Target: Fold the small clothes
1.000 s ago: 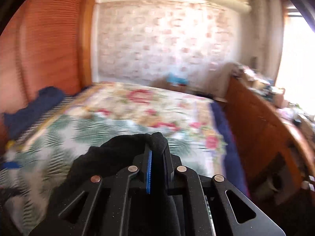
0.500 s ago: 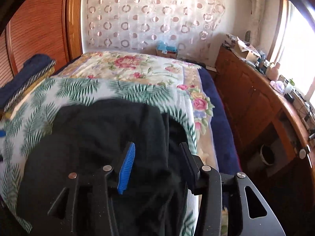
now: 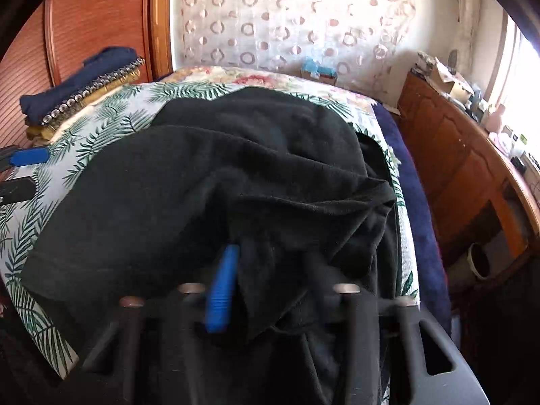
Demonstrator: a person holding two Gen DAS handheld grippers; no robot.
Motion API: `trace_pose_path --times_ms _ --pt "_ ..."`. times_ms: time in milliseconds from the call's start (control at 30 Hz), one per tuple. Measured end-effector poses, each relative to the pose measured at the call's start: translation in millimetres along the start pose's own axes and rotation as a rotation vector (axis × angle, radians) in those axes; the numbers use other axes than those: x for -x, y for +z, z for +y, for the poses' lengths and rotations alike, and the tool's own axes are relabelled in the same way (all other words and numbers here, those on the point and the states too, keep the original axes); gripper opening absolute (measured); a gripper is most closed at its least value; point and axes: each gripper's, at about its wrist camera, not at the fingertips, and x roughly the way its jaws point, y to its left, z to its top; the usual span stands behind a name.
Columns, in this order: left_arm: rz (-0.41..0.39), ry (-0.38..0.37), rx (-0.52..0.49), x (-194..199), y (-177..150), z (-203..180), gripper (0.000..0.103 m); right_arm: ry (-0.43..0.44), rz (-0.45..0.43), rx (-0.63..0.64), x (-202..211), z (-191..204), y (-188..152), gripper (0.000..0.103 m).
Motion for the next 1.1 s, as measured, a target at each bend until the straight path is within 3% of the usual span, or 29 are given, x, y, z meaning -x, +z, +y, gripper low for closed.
trace_pose_path --times_ms 67,300,433,600,1000,1100 --pt "0.000 -0.001 0.004 0 0 1 0.080 0.005 -0.025 -0.023 12 -8 0 0.005" --pt "0.002 -0.006 0.010 -1 -1 0 0.080 0.012 -0.135 -0.145 84 -40 -24 0.005" --pt "0.004 -0.020 0.007 -3 0 -4 0.080 0.005 -0.081 -0.162 92 -52 -43 0.005" --pt "0.001 -0.013 -0.010 0 -1 -8 0.080 0.011 -0.019 -0.136 95 -39 -55 0.005" --pt "0.000 -0.005 0.004 -2 1 -4 0.080 -0.013 0.018 -0.197 99 -41 -65 0.005" --pt "-0.003 0.000 0.010 -3 3 -1 0.080 -0.038 -0.003 -0.206 101 -39 -61 0.018"
